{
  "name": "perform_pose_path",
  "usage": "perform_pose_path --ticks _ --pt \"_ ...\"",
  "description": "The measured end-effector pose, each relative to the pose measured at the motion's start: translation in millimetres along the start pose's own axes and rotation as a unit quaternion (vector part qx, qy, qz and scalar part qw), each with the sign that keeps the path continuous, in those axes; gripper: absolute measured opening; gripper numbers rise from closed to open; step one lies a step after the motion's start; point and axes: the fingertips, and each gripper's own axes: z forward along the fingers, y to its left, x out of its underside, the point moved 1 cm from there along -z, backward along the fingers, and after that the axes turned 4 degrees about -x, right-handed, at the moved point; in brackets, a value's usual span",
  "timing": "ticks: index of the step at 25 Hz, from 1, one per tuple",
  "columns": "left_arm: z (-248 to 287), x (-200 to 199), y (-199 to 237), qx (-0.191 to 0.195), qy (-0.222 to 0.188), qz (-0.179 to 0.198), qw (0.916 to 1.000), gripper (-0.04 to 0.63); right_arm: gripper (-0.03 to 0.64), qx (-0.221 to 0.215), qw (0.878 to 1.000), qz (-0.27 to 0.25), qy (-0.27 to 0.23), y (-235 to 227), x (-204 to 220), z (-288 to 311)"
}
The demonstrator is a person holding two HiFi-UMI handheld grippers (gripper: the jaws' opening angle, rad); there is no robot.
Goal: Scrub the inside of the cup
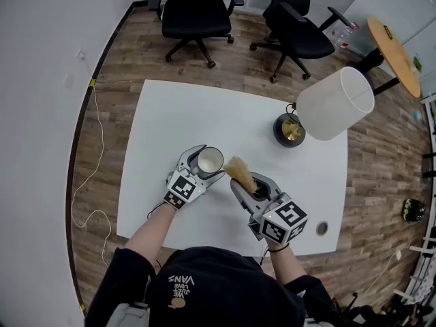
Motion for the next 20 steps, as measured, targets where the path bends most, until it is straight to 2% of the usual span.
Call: perform_pose_path --ticks 12,20 --pt "4 0 -1 0.011 0.003 -0.003 0.9999 0.388 0.103 -0.004 1.000 0.003 0.003 0 4 1" --pt "-4 -2 -11 0.032 0.027 0.009 0.9991 0.388 0.103 -0.005 1.000 -0.012 0.008 0 2 -2"
